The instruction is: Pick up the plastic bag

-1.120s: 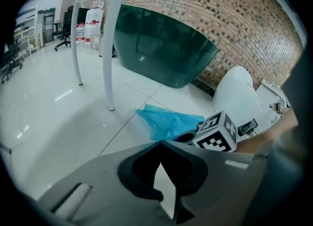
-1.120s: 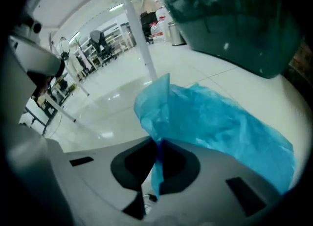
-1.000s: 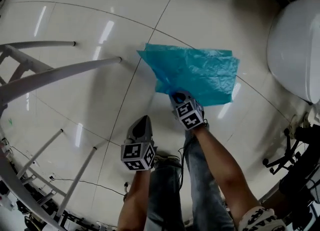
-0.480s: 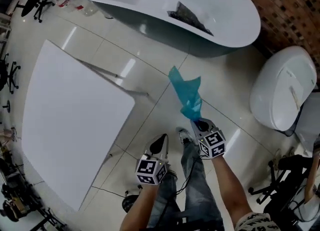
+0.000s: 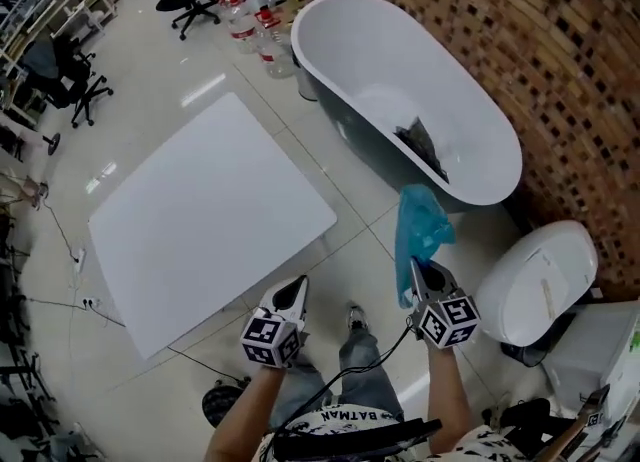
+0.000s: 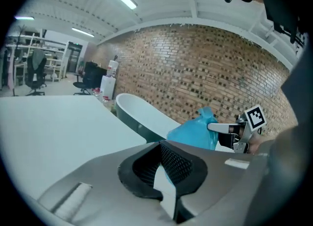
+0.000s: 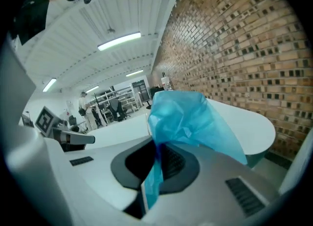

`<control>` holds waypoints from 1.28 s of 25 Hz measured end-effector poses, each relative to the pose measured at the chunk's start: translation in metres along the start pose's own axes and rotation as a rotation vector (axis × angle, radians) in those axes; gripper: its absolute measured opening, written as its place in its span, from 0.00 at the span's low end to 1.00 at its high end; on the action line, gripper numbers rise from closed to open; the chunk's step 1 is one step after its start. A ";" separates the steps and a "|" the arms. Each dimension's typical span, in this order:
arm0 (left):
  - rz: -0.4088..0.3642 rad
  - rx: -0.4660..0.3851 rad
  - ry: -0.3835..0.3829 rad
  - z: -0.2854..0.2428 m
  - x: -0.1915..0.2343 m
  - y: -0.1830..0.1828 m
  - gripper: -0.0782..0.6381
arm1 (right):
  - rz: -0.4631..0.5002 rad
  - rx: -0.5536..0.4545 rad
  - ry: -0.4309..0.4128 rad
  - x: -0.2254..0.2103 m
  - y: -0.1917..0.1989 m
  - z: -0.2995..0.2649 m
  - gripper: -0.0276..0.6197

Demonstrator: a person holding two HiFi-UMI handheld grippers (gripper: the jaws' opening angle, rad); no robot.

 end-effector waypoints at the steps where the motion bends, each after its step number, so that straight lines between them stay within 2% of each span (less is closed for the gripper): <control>1: 0.005 -0.021 -0.027 0.011 0.002 -0.010 0.11 | -0.004 -0.028 -0.025 0.007 -0.018 0.002 0.06; 6: 0.057 -0.127 -0.164 0.066 0.018 -0.047 0.11 | 0.025 -0.130 -0.140 0.045 -0.087 0.001 0.06; 10: 0.108 -0.223 -0.295 0.111 0.040 -0.065 0.11 | 0.040 -0.192 -0.269 0.074 -0.139 -0.017 0.06; 15: 0.172 -0.307 -0.417 0.178 0.070 -0.068 0.11 | 0.193 -0.218 -0.292 0.121 -0.175 -0.033 0.06; 18: 0.212 -0.336 -0.465 0.219 0.086 -0.058 0.11 | 0.238 -0.242 -0.316 0.150 -0.184 -0.038 0.06; 22: 0.213 -0.364 -0.524 0.255 0.106 -0.050 0.11 | 0.231 -0.264 -0.340 0.180 -0.185 -0.051 0.06; 27: 0.208 -0.368 -0.602 0.281 0.131 -0.054 0.11 | 0.252 -0.167 -0.356 0.225 -0.182 -0.087 0.06; 32: 0.202 -0.370 -0.608 0.292 0.143 -0.053 0.11 | 0.303 -0.142 -0.389 0.265 -0.178 -0.101 0.06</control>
Point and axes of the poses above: the fingertips, and each gripper's own axes: z backward along the fingers, x to its left, y out of its underside, the point moved 9 cm from there along z, backward along the fingers, and after that the axes turned 7 degrees about -y, right-handed, at the moved point
